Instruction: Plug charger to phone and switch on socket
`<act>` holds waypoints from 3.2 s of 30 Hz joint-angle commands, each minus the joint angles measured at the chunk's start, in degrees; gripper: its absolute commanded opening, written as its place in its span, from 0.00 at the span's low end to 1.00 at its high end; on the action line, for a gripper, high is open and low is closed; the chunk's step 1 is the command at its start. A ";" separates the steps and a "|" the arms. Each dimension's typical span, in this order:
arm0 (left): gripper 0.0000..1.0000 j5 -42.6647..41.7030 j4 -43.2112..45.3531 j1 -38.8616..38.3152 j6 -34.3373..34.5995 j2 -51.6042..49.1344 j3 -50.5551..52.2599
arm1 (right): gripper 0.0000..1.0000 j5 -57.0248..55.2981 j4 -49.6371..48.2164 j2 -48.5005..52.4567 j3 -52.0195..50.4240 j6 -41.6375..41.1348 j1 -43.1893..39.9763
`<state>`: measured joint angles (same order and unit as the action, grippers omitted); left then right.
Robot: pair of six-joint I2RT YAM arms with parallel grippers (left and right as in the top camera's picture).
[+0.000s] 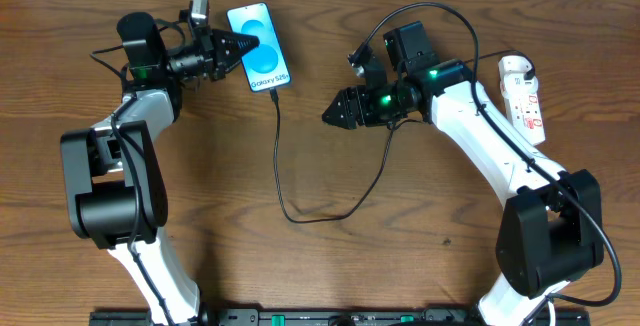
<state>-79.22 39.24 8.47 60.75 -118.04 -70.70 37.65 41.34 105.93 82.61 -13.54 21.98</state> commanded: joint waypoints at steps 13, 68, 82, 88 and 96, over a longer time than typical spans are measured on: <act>0.07 15.47 -34.05 0.24 -27.91 0.44 -0.76 | 0.69 -3.10 0.74 0.15 0.42 1.01 0.24; 0.57 55.93 -66.14 -0.17 -52.59 1.07 -0.87 | 0.69 -8.09 0.96 0.13 0.52 -1.22 2.47; 0.57 55.71 -72.32 -0.15 -52.59 17.70 -1.70 | 0.68 39.89 -3.08 -0.15 0.66 16.50 -7.91; 0.57 55.41 -73.99 -0.20 -52.52 27.17 -1.70 | 0.68 51.89 -7.34 -0.20 0.66 16.92 -11.87; 0.57 46.75 -75.32 -0.20 -51.89 33.18 -1.70 | 0.66 51.91 -7.76 -0.74 0.66 14.78 -12.92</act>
<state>-27.64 -35.68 8.03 8.95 -86.30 -72.44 86.24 33.56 105.93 82.63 1.28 9.54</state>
